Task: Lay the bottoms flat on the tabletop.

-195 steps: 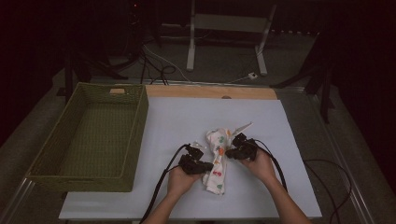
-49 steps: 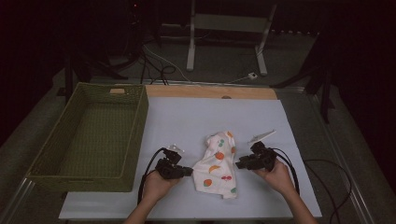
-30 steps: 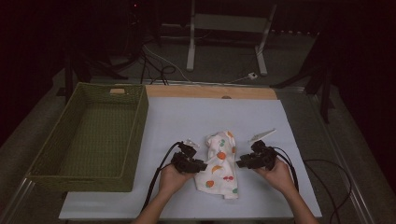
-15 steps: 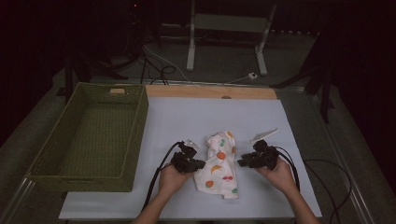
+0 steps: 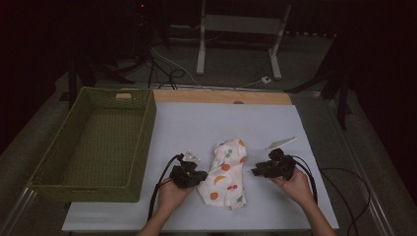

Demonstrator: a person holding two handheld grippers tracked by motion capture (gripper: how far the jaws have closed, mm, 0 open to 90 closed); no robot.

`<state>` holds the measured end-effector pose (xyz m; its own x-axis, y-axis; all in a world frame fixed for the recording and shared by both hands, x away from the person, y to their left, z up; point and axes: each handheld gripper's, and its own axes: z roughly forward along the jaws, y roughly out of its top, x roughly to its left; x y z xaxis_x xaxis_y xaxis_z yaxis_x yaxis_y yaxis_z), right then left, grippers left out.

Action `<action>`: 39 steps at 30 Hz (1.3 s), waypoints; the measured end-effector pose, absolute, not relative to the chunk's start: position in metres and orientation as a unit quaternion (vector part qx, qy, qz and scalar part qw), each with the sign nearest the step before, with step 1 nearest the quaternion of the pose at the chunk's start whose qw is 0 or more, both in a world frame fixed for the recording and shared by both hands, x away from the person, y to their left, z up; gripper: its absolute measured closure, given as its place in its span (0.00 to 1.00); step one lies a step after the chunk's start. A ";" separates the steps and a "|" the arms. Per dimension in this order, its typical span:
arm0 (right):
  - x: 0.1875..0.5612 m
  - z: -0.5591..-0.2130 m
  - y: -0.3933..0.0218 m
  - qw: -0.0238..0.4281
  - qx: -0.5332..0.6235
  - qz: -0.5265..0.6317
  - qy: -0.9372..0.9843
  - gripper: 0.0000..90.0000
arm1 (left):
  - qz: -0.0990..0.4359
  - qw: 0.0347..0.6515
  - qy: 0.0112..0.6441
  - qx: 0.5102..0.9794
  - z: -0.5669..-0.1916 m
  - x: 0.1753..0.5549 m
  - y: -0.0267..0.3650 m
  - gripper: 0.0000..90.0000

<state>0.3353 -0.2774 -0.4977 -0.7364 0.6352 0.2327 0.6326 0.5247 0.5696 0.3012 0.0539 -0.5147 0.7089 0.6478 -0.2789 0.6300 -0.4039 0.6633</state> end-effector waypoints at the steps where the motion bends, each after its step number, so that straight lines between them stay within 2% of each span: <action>1: 0.335 -0.498 -0.277 0.002 0.363 0.325 0.873 0.68 | 0.021 0.400 0.386 0.831 -0.513 0.302 0.052 0.81; 2: 0.336 -0.498 -0.276 0.004 0.363 0.325 0.873 0.68 | 0.028 0.407 0.385 0.827 -0.511 0.302 0.050 0.73; 4: 0.336 -0.499 -0.276 0.004 0.363 0.326 0.873 0.68 | 0.035 0.417 0.380 0.825 -0.509 0.305 0.044 0.72; 6: 0.336 -0.499 -0.276 0.004 0.364 0.326 0.872 0.68 | 0.039 0.422 0.379 0.823 -0.509 0.309 0.037 0.67; 13: 0.339 -0.498 -0.273 0.003 0.361 0.329 0.873 0.68 | 0.060 0.417 0.367 0.829 -0.510 0.320 0.004 0.63; 15: 0.340 -0.498 -0.272 0.005 0.361 0.329 0.873 0.68 | 0.068 0.421 0.358 0.831 -0.510 0.322 -0.002 0.68; 20: 0.341 -0.497 -0.269 0.003 0.361 0.330 0.872 0.68 | 0.079 0.411 0.350 0.838 -0.512 0.320 -0.008 0.98; 30: 0.343 -0.499 -0.265 0.005 0.356 0.327 0.875 0.68 | 0.081 0.419 0.371 0.825 -0.511 0.313 0.023 0.99; 39: 0.343 -0.497 -0.257 0.000 0.350 0.329 0.877 0.68 | 0.075 0.394 0.411 0.819 -0.523 0.317 0.051 0.97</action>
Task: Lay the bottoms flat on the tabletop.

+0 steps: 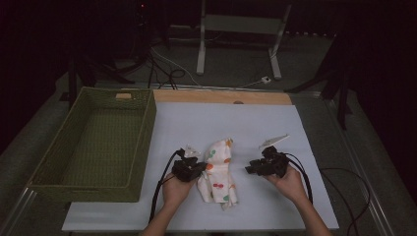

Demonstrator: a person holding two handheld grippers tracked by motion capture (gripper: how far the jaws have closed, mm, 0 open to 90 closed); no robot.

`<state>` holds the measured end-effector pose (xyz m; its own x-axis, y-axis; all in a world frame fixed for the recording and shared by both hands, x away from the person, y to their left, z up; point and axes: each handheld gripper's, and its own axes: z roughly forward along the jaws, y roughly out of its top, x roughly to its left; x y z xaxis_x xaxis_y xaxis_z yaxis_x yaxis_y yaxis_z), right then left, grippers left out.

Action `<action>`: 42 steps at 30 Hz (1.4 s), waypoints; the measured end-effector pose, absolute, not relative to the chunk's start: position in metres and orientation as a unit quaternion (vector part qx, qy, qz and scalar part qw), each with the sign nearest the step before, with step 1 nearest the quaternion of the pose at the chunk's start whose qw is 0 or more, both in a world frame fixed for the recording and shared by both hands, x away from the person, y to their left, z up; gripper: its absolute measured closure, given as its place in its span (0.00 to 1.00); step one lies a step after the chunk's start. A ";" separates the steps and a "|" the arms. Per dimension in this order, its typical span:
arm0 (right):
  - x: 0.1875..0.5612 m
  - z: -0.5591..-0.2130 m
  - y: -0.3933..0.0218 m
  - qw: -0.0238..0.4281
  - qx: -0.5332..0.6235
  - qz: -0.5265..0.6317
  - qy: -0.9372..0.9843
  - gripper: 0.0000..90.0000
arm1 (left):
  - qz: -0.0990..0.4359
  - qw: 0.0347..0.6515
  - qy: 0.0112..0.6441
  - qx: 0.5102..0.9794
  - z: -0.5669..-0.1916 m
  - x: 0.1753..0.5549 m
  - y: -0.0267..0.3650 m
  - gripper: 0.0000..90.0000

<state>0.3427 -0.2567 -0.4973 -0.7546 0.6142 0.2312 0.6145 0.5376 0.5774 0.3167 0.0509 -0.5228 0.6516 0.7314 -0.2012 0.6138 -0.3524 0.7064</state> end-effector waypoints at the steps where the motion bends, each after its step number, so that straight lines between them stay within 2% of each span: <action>1: 0.343 -0.497 -0.254 0.003 -0.350 -0.330 -0.877 0.68 | 0.074 0.392 0.415 0.818 -0.522 0.317 0.053 0.94; 5: 0.344 -0.498 -0.246 0.007 -0.342 -0.329 -0.880 0.68 | 0.072 0.396 0.414 0.816 -0.521 0.318 0.053 0.88; 9: 0.343 -0.500 -0.235 0.017 -0.329 -0.331 -0.884 0.69 | 0.069 0.388 0.406 0.824 -0.523 0.319 0.049 0.99; 23: 0.338 -0.511 -0.199 0.051 -0.300 -0.324 -0.896 0.70 | 0.063 0.384 0.426 0.817 -0.527 0.324 0.052 0.99; 27: 0.341 -0.513 -0.194 0.050 -0.286 -0.315 -0.903 0.74 | 0.059 0.386 0.427 0.816 -0.528 0.325 0.051 0.99; 28: 0.340 -0.515 -0.191 0.053 -0.288 -0.312 -0.904 0.81 | 0.058 0.386 0.427 0.816 -0.528 0.325 0.051 0.99; 29: 0.340 -0.515 -0.191 0.053 -0.288 -0.312 -0.904 0.81 | 0.057 0.386 0.427 0.816 -0.528 0.325 0.051 0.99; 30: 0.340 -0.517 -0.190 0.057 -0.282 -0.311 -0.906 0.89 | 0.057 0.386 0.427 0.816 -0.528 0.325 0.051 0.99; 31: 0.340 -0.517 -0.190 0.057 -0.282 -0.311 -0.906 0.89 | 0.057 0.386 0.427 0.816 -0.528 0.325 0.051 0.99; 32: 0.339 -0.518 -0.189 0.056 -0.281 -0.309 -0.907 0.97 | 0.056 0.387 0.427 0.815 -0.528 0.325 0.051 0.99; 38: 0.337 -0.513 -0.193 0.043 -0.278 -0.299 -0.912 0.99 | 0.055 0.401 0.438 0.802 -0.525 0.327 0.058 0.97; 42: 0.334 -0.507 -0.203 0.040 -0.289 -0.302 -0.908 0.99 | 0.051 0.403 0.437 0.802 -0.525 0.327 0.058 0.99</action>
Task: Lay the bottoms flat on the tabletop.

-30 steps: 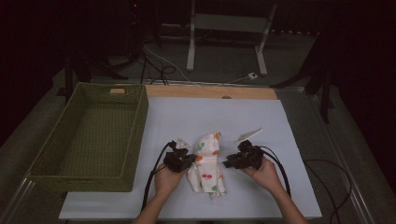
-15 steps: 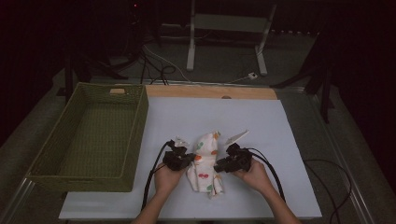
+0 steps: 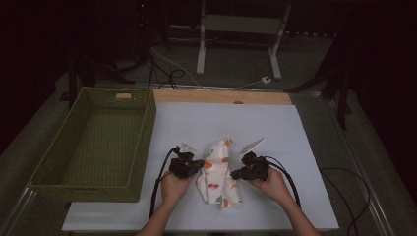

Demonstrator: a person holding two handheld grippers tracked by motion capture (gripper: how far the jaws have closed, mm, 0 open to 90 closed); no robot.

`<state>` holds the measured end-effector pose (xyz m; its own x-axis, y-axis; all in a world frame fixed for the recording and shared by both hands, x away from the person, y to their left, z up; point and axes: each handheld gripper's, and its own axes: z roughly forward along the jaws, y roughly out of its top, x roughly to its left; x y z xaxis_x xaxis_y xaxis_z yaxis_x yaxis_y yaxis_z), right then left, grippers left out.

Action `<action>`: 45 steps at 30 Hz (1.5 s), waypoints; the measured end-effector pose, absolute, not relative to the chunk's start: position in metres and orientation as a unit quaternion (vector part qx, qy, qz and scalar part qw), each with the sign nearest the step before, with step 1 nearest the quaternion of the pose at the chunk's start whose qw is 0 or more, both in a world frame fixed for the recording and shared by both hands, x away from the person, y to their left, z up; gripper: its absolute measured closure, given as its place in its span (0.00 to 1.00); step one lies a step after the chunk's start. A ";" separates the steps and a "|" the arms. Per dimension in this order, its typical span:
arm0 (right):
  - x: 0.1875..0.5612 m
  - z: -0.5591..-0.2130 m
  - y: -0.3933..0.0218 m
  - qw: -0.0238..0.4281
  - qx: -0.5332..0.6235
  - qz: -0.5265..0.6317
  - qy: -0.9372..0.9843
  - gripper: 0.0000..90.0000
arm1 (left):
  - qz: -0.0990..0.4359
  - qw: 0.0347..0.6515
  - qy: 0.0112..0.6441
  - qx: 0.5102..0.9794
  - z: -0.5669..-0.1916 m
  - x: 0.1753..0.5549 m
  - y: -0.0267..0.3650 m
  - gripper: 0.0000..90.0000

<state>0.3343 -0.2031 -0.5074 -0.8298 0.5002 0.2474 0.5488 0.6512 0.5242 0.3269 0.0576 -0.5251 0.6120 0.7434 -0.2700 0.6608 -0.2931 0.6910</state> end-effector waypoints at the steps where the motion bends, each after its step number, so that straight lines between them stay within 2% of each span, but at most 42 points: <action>1: 0.334 -0.507 -0.203 0.040 -0.289 -0.302 -0.908 0.99 | 0.051 0.403 0.437 0.802 -0.525 0.327 0.058 1.00; 8: 0.329 -0.501 -0.248 0.016 -0.314 -0.297 -0.902 0.99 | 0.044 0.408 0.438 0.800 -0.525 0.332 0.046 1.00; 20: 0.311 -0.501 -0.308 0.011 -0.360 -0.291 -0.886 0.99 | 0.035 0.403 0.429 0.807 -0.524 0.330 0.035 1.00; 22: 0.310 -0.501 -0.309 0.012 -0.359 -0.293 -0.886 0.98 | 0.031 0.407 0.428 0.806 -0.523 0.330 0.034 0.99; 23: 0.310 -0.501 -0.309 0.012 -0.362 -0.302 -0.882 0.89 | 0.025 0.415 0.431 0.800 -0.521 0.331 0.034 0.84; 24: 0.312 -0.500 -0.308 0.008 -0.361 -0.310 -0.880 0.82 | 0.025 0.415 0.431 0.800 -0.521 0.331 0.034 0.80; 26: 0.316 -0.498 -0.304 0.000 -0.364 -0.314 -0.877 0.74 | 0.028 0.431 0.429 0.793 -0.514 0.331 0.031 0.71; 28: 0.317 -0.497 -0.301 0.002 -0.362 -0.321 -0.875 0.74 | 0.028 0.432 0.422 0.797 -0.511 0.331 0.029 0.69; 29: 0.321 -0.496 -0.293 -0.003 -0.356 -0.327 -0.876 0.70 | 0.035 0.431 0.408 0.804 -0.507 0.330 0.021 0.67; 32: 0.326 -0.495 -0.280 -0.001 -0.345 -0.328 -0.879 0.66 | 0.037 0.434 0.393 0.810 -0.501 0.330 0.009 0.64; 36: 0.330 -0.495 -0.268 0.006 -0.334 -0.330 -0.883 0.65 | 0.037 0.433 0.373 0.820 -0.498 0.327 -0.003 0.67; 37: 0.330 -0.495 -0.264 0.008 -0.332 -0.332 -0.883 0.65 | 0.034 0.436 0.367 0.821 -0.497 0.326 -0.006 0.69; 44: 0.334 -0.491 -0.248 0.015 -0.317 -0.331 -0.889 0.67 | 0.038 0.434 0.347 0.831 -0.491 0.318 -0.017 0.69; 45: 0.335 -0.491 -0.245 0.013 -0.316 -0.328 -0.890 0.69 | 0.041 0.434 0.343 0.832 -0.490 0.316 -0.019 0.69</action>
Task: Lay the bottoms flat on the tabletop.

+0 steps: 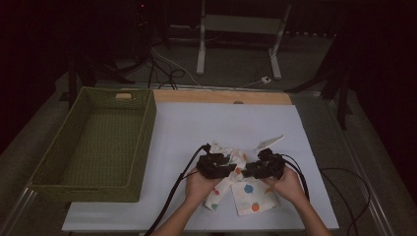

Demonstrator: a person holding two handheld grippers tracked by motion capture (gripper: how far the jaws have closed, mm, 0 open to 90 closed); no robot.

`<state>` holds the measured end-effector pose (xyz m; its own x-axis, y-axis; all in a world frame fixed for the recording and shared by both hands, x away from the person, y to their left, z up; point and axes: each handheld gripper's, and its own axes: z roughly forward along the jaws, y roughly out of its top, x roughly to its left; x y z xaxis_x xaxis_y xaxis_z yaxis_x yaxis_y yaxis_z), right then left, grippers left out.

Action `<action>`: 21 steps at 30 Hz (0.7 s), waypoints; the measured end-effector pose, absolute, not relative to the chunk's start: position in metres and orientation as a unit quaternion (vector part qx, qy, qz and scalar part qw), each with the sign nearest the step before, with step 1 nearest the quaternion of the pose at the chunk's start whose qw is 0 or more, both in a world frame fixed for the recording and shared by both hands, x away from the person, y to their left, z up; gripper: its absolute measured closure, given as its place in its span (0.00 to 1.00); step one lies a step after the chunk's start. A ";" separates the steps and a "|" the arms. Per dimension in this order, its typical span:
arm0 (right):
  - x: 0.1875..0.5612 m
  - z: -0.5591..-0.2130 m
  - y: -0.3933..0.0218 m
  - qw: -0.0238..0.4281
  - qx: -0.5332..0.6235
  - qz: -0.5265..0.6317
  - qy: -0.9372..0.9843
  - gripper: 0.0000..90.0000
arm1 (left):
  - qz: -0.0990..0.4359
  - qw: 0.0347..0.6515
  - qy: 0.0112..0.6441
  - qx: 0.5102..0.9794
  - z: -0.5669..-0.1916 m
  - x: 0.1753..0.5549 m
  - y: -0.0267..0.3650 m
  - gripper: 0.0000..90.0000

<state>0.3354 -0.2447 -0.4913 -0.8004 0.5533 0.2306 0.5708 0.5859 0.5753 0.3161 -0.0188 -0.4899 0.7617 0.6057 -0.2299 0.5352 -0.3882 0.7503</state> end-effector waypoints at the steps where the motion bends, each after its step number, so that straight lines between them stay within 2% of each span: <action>1: 0.335 -0.491 -0.245 0.013 -0.316 -0.328 -0.890 0.69 | 0.041 0.434 0.343 0.832 -0.490 0.316 -0.019 0.69; 2: 0.337 -0.493 -0.242 0.014 -0.315 -0.326 -0.891 0.74 | 0.041 0.433 0.342 0.833 -0.489 0.316 -0.019 0.69; 3: 0.337 -0.493 -0.242 0.014 -0.315 -0.326 -0.891 0.74 | 0.042 0.433 0.341 0.834 -0.489 0.315 -0.018 0.69; 4: 0.338 -0.495 -0.238 0.011 -0.316 -0.325 -0.891 0.85 | 0.046 0.433 0.340 0.833 -0.488 0.314 -0.018 0.68; 5: 0.338 -0.495 -0.238 0.011 -0.316 -0.325 -0.891 0.85 | 0.046 0.435 0.340 0.833 -0.487 0.314 -0.017 0.68; 8: 0.339 -0.496 -0.231 0.009 -0.303 -0.330 -0.894 0.97 | 0.046 0.431 0.337 0.836 -0.486 0.314 -0.018 0.68; 13: 0.338 -0.494 -0.229 0.007 -0.301 -0.338 -0.892 0.98 | 0.039 0.422 0.329 0.844 -0.491 0.312 -0.023 0.68; 16: 0.338 -0.493 -0.231 0.013 -0.306 -0.347 -0.887 0.93 | 0.033 0.412 0.327 0.850 -0.496 0.313 -0.029 0.68; 21: 0.339 -0.491 -0.236 0.004 -0.316 -0.345 -0.884 0.93 | 0.031 0.400 0.329 0.855 -0.501 0.314 -0.035 0.71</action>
<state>0.3395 -0.2361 -0.4905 -0.8008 0.5551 0.2248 0.5607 0.5631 0.6070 0.3144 -0.0349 -0.5012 0.7817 0.5871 -0.2103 0.5377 -0.4637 0.7041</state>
